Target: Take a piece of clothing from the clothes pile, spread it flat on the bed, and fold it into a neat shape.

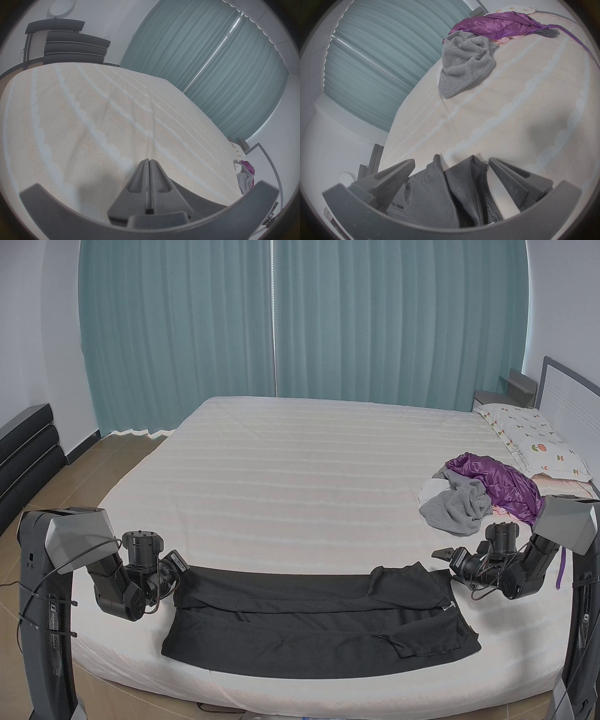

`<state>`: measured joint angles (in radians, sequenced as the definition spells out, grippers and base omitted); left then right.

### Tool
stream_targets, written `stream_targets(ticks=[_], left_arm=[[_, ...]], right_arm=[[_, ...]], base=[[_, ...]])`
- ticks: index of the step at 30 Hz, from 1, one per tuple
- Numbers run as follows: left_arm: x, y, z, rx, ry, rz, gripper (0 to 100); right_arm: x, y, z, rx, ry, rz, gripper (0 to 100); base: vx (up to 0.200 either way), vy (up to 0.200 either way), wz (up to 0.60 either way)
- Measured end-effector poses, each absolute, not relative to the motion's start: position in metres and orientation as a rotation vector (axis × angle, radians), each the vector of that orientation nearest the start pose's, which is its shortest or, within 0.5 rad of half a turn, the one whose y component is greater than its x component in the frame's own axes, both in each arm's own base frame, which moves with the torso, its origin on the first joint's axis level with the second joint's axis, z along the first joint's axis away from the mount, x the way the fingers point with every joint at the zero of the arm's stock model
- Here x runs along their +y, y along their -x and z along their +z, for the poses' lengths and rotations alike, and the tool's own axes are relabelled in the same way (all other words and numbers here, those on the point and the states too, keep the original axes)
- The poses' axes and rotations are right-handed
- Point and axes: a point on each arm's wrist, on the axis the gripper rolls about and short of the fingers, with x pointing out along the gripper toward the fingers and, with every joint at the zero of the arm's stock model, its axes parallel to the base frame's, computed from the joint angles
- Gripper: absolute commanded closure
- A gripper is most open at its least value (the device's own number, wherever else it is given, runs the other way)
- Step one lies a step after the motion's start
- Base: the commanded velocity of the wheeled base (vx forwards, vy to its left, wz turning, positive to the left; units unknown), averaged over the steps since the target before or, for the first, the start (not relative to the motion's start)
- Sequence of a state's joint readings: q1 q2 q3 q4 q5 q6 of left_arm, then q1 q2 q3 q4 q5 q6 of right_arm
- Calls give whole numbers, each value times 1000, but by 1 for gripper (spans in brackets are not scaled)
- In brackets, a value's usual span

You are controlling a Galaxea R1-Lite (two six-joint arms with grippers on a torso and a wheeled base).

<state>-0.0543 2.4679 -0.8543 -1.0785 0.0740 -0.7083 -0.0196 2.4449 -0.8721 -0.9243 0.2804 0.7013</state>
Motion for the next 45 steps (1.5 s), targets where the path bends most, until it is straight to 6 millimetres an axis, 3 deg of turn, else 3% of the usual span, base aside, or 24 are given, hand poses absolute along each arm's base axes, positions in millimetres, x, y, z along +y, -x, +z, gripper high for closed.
stream_targets(ticks=[5, 6, 36, 37, 39, 40, 45], left_arm=[[-20, -390, -45, 509, 657, 208, 100], [-20, -389, -45, 510, 657, 208, 100], [-20, -388, -47, 519, 653, 212, 100], [-20, -387, -48, 521, 653, 212, 100], [-20, -387, -48, 524, 654, 209, 100], [-20, -387, -48, 525, 654, 206, 0], [-21, -386, -48, 527, 657, 205, 0]], right_arm=[[0, -388, -46, 709, -768, 17, 0], [0, -389, -46, 709, -768, 17, 100], [-15, -397, -48, 690, -768, -46, 100], [-15, -397, -48, 691, -767, -48, 0], [-16, -397, -48, 691, -767, -49, 0], [-15, -397, -48, 692, -767, -49, 0], [-14, -395, -45, 684, -772, -38, 0]], base=[[0, 0, 0], [0, 0, 0], [0, 0, 0], [0, 0, 0], [0, 0, 0], [0, 0, 0], [0, 0, 0]])
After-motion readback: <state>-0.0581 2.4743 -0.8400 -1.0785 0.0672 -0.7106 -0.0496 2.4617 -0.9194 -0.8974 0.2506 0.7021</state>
